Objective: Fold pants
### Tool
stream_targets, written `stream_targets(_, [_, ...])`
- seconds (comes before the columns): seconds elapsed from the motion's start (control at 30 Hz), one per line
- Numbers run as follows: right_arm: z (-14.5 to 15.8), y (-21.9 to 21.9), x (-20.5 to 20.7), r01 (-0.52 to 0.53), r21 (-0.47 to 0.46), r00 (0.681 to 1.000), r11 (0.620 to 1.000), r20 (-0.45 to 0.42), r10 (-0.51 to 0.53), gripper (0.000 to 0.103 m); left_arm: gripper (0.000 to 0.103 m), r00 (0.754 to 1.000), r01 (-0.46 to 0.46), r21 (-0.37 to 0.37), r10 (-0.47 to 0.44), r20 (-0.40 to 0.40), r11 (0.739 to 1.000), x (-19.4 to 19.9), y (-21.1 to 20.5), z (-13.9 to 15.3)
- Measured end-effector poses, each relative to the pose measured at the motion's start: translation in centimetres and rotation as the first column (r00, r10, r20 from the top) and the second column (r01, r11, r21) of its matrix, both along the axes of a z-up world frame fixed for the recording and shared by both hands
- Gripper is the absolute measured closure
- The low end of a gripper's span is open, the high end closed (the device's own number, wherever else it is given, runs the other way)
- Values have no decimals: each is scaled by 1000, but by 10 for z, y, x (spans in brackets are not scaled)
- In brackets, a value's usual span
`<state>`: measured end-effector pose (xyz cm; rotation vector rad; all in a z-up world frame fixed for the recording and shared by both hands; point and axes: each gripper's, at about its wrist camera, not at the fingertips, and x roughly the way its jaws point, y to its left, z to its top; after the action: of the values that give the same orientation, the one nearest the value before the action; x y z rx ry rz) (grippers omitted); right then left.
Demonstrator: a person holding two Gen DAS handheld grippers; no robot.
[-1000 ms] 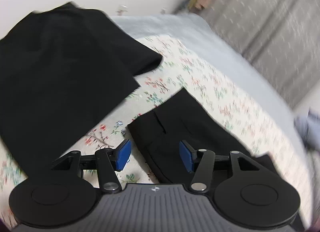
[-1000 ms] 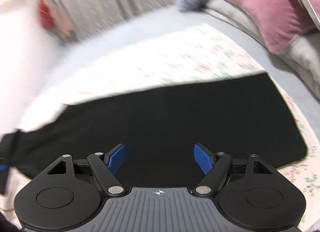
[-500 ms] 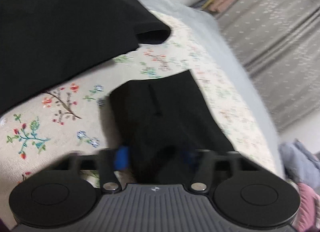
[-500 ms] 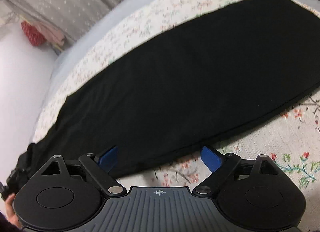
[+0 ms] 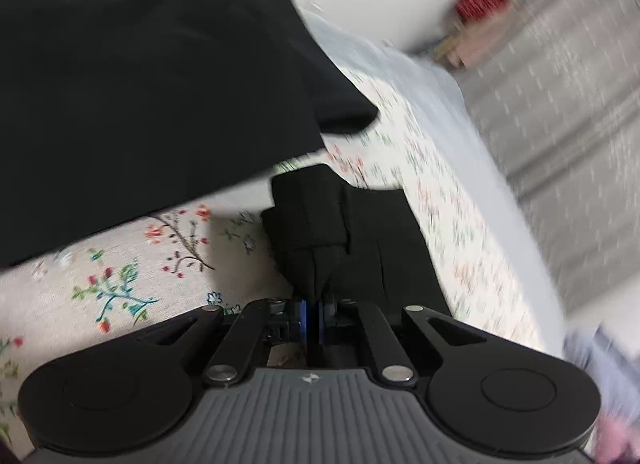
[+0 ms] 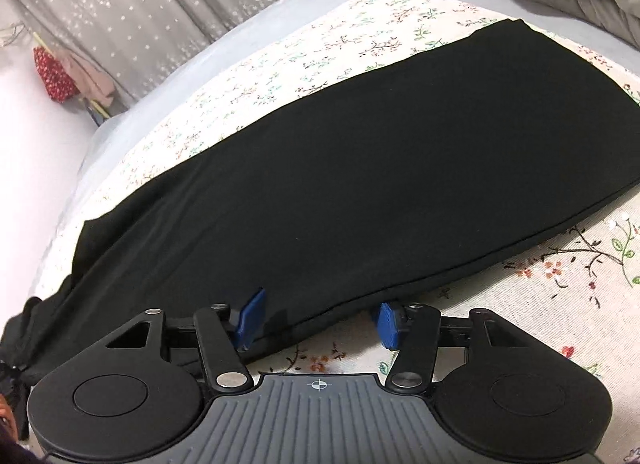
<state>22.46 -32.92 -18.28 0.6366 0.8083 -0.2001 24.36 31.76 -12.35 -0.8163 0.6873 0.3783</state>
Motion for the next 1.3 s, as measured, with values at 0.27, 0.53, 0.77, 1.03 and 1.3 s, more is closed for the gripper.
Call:
stream_targets(0.27, [49,7,-35,-91,-117,985,989,134,107,40,78,988,-156,82,154,26,984,-27,20,36])
stream_targets(0.53, [55,-11,5,-164,-127,978,978,108,178,32,57,978,188,268,-205,37,945,1,-60,55])
stream_targets(0.77, [8,-4,43,-347,-260,937,901,-145,319,32,57,867,496,368,-427,-256,786,40,-155,-4])
stream_targets(1.03, [4,-23,28,-307,-448,948,840,-222,228,23,59,907,398,314,-317,-278,862,44,-136,0])
stream_targets(1.3, [25,-10,29,-261,-431,965,864,-102,241,22,57,875,480,358,-466,-130,801,77,-165,20])
